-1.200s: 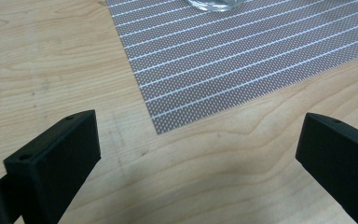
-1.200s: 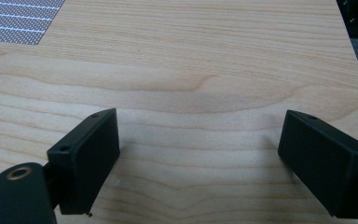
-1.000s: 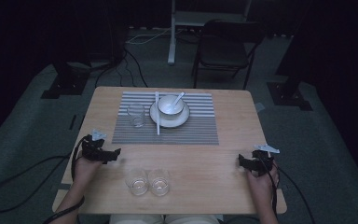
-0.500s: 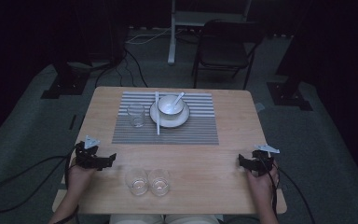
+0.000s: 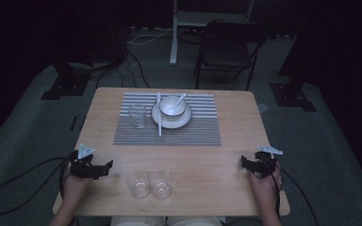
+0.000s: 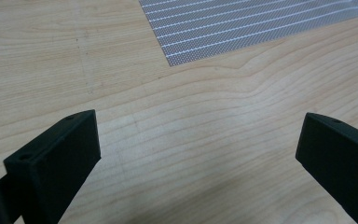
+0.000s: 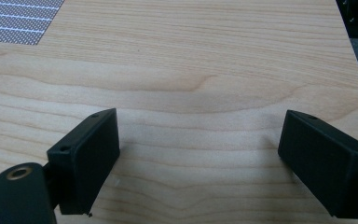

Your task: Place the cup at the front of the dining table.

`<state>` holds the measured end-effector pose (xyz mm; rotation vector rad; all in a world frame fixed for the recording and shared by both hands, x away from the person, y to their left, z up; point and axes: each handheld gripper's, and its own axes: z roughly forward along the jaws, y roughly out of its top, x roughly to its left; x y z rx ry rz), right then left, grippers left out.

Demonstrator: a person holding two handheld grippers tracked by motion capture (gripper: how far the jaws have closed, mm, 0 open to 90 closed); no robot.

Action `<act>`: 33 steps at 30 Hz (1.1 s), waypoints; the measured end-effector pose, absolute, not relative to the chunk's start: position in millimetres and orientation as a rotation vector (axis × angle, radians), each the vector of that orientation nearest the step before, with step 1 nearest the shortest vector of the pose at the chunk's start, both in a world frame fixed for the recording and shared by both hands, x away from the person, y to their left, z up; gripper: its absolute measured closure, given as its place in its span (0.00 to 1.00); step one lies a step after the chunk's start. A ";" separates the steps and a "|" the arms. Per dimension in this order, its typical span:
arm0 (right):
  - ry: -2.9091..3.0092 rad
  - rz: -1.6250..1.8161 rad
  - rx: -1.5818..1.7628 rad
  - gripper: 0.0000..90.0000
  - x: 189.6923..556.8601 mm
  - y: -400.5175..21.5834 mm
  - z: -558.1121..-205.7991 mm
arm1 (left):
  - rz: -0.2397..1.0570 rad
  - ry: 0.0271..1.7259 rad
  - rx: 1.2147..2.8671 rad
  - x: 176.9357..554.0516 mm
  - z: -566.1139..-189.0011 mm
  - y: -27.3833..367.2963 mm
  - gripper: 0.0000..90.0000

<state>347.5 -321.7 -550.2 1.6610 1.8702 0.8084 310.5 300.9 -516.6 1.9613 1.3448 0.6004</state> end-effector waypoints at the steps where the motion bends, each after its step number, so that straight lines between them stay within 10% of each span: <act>1: 1.870 0.808 1.661 0.13 347.4 -321.7 -550.2 | 0.594 1.341 1.966 308.9 -516.7 301.9 0.00; 33: 1.869 0.808 1.661 0.13 346.5 -321.7 -550.2 | 0.680 1.378 1.861 235.5 -522.8 328.7 0.00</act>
